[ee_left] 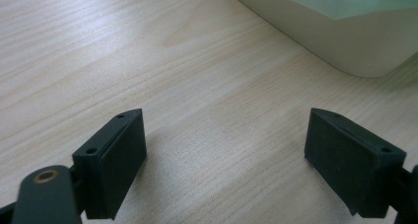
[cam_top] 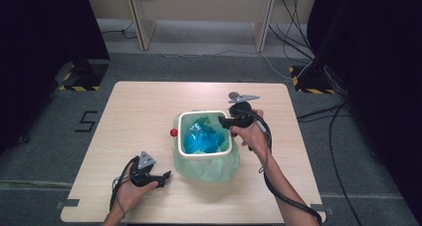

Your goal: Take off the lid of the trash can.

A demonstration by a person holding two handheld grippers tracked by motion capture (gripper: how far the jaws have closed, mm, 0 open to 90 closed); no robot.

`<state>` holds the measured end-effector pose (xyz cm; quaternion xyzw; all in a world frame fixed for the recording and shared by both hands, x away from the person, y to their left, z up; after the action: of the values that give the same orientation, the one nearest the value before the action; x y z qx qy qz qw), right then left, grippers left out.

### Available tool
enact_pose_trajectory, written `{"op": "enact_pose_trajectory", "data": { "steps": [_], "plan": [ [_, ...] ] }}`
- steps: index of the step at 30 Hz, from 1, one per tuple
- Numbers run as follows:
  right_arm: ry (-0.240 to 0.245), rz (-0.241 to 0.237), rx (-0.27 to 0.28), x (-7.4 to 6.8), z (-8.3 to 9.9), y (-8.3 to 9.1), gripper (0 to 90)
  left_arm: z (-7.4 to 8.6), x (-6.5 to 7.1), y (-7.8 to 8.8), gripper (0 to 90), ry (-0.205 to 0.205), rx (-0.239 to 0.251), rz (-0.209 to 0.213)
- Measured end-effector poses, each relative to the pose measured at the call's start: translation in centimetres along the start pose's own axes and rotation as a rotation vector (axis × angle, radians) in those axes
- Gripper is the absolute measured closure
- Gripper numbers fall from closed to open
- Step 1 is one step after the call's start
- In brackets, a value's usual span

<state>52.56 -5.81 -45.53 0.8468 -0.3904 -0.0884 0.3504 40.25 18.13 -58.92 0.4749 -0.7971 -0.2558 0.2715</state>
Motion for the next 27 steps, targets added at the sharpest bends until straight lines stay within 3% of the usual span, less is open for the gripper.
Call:
{"op": "enact_pose_trajectory", "data": {
  "steps": [8,11,27],
  "plan": [
    [0.028,0.005,-0.050,-0.4,-0.3,-0.7,61.5,0.0,0.0,0.0,14.9,0.000,0.000,-0.001],
    [0.029,-0.013,-0.057,-0.6,-0.3,-0.8,69.0,0.0,0.0,0.0,14.9,0.000,0.000,-0.001],
    [0.001,0.016,0.032,-0.4,-1.9,0.6,73.7,0.0,0.0,0.0,14.8,0.000,0.000,-0.001]
  ]
}}
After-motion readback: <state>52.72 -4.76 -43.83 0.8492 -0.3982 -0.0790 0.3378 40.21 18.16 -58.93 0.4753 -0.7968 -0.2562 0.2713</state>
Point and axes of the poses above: each handheld gripper's, and its own axes: y roughly backward along the jaws, z roughly out of its underside, x roughly to its right, the point moved 10 cm from there along -y, roughly forward along the jaws, and after that the axes turned 13 degrees about y, right-handed, at the moved point
